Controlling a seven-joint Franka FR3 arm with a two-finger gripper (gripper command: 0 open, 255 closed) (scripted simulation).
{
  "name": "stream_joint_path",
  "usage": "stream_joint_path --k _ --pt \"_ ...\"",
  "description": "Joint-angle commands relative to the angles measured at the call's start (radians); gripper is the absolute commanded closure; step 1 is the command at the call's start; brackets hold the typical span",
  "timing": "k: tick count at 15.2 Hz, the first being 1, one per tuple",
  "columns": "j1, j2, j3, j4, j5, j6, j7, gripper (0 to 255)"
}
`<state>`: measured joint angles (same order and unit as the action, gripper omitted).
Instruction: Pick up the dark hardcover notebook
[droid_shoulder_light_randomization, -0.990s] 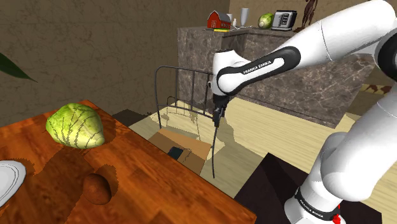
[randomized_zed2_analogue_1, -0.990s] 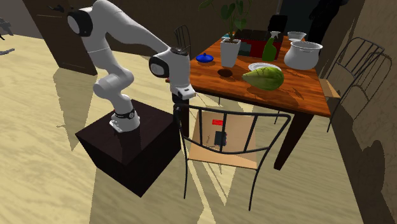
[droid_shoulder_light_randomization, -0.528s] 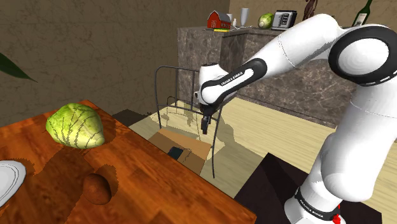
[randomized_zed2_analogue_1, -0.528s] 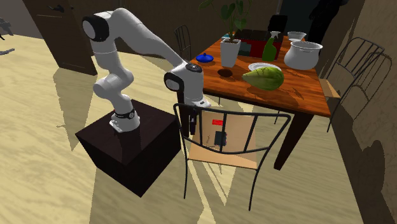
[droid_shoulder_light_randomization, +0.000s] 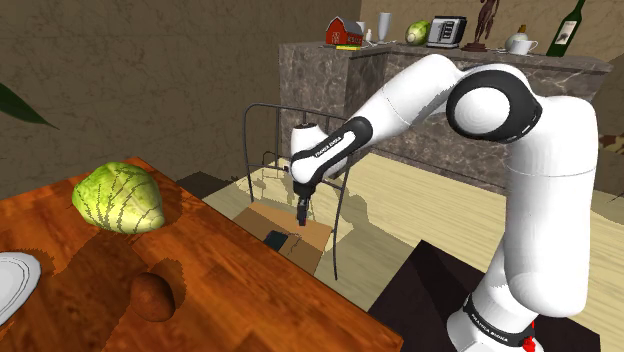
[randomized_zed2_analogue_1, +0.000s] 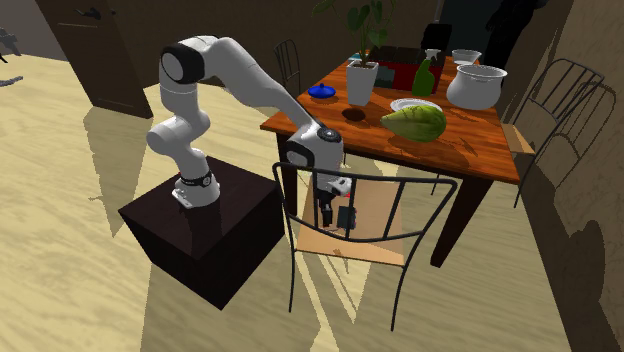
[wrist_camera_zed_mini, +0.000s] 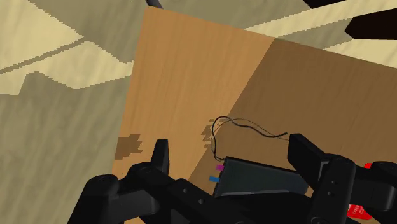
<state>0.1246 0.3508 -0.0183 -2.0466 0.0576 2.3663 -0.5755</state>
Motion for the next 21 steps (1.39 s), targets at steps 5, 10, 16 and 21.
stream_joint_path --k 5,10,16,21 --pt "-0.001 0.165 0.033 0.126 0.013 0.038 -0.067 0" --pt "-0.001 0.216 0.034 0.13 0.015 0.085 -0.071 0" --pt "-0.002 0.233 0.034 0.133 0.016 0.099 -0.072 255" --pt "-0.006 0.233 0.034 0.133 0.016 0.099 -0.077 255"
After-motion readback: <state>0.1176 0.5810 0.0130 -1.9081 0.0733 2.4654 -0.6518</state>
